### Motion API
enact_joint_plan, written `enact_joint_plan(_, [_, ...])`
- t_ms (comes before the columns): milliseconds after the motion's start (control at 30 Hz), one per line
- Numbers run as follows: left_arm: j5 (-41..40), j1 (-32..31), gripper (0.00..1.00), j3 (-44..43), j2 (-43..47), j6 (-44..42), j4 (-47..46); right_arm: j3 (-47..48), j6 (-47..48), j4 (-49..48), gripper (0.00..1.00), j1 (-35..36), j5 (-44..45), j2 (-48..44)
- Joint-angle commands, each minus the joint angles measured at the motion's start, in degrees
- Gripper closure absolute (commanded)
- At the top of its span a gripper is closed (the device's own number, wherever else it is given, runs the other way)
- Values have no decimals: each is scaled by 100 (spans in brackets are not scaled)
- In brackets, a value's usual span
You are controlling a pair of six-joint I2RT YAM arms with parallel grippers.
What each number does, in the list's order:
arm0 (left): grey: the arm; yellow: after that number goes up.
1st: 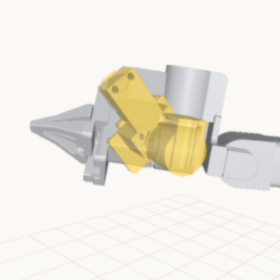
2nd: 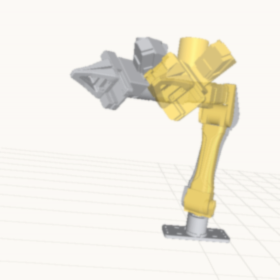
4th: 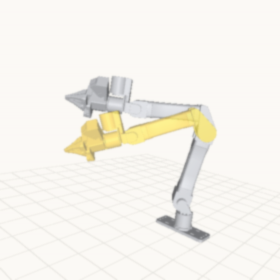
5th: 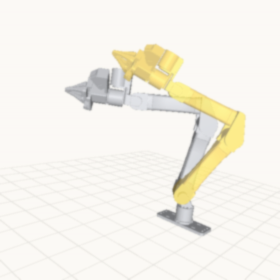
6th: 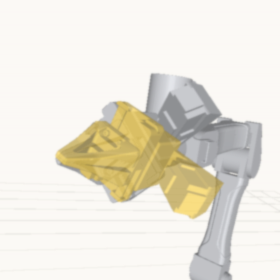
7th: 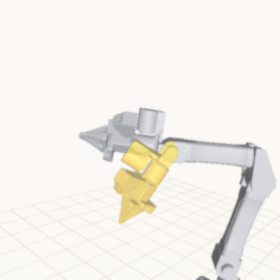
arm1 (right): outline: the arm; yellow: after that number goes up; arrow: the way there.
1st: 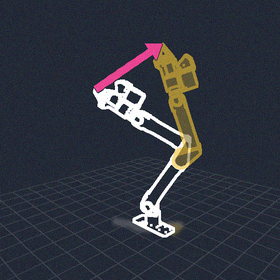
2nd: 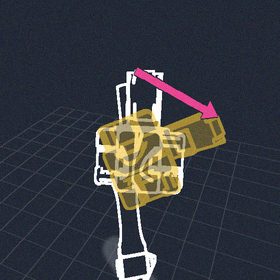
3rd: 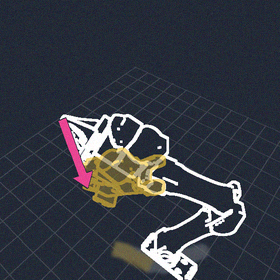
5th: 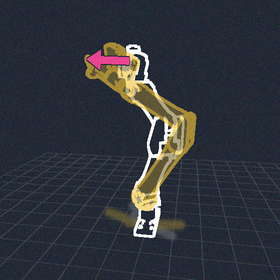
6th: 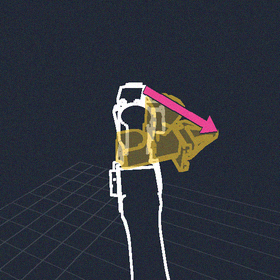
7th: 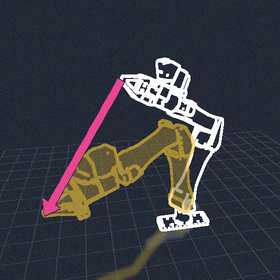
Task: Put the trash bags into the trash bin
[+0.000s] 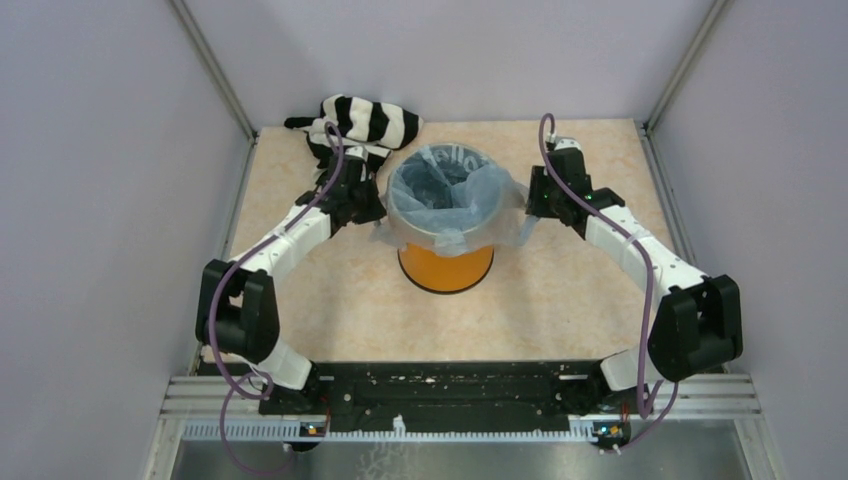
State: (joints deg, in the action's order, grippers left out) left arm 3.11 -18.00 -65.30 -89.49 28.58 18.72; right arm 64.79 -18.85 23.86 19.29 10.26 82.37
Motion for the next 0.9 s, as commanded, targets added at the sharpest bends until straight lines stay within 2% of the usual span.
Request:
enact_joint_plan(0, [24,25,93,-285,160,-90,118,129,-69,181,52,-40,-314,-457])
enact_joint_plan(67, [69,25,84,-319,270,-82,171,196,-92,309,41,-39,-400,-601])
enact_joint_plan(133, [72,25,77,-341,372,-65,267,246,-106,441,35,-41,-432,-736])
enact_joint_plan(200, [79,29,73,-332,464,-32,335,261,-118,561,33,-40,-445,-872])
enact_joint_plan(433, [-157,32,63,-234,801,161,663,59,-228,725,33,-39,-718,-1298])
enact_joint_plan(633, [-177,61,56,-51,1101,192,907,-172,-265,649,37,-47,-903,-1318])
enact_joint_plan(867, [433,461,54,414,1459,201,908,-409,-424,374,46,-48,-1263,-1218])
